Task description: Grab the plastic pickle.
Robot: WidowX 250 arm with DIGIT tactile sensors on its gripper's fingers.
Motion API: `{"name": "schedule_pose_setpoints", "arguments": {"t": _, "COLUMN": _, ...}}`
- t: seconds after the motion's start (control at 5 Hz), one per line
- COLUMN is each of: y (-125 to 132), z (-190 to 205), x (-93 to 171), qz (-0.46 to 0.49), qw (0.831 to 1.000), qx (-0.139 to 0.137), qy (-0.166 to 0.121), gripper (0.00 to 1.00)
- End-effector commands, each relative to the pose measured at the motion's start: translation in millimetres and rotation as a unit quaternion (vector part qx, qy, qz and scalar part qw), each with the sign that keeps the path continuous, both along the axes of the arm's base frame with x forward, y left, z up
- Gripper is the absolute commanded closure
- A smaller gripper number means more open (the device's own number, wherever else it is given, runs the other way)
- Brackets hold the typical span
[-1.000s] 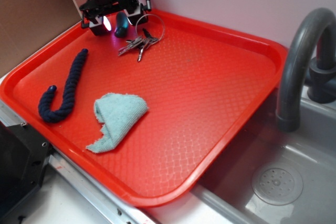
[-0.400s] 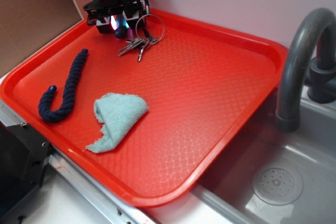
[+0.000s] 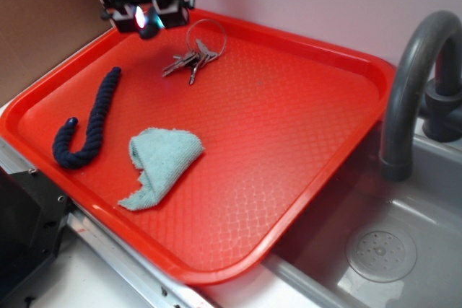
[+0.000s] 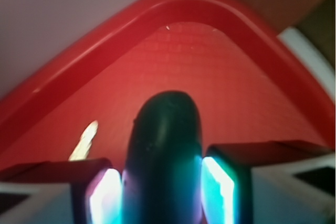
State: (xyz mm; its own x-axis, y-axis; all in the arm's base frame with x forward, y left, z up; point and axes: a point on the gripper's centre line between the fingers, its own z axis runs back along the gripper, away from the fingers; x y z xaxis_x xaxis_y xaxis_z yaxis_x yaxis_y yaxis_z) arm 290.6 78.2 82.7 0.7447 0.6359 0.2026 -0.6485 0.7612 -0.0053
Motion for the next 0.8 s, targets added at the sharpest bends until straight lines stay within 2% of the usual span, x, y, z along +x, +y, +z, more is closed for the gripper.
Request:
{"name": "schedule_pose_setpoints", "arguments": {"t": 0.0, "y": -39.2, "z": 103.9, "x": -38.0, "qz": -0.101, "qw": 0.992, "qx": -0.067, "qy": -0.028, "gripper": 1.0}}
{"name": "schedule_pose_setpoints", "arguments": {"t": 0.2, "y": -64.5, "z": 132.0, "x": -62.6, "qz": -0.139, "qw": 0.986, "qx": -0.083, "qy": -0.038, "gripper": 1.0}}
{"name": "schedule_pose_setpoints", "arguments": {"t": 0.4, "y": -79.9, "z": 153.4, "x": -94.4, "qz": -0.167, "qw": 0.975, "qx": -0.141, "qy": -0.038, "gripper": 1.0}}
{"name": "schedule_pose_setpoints", "arguments": {"t": 0.6, "y": -91.5, "z": 156.6, "x": -106.5, "qz": -0.174, "qw": 0.978, "qx": -0.113, "qy": -0.032, "gripper": 1.0}}
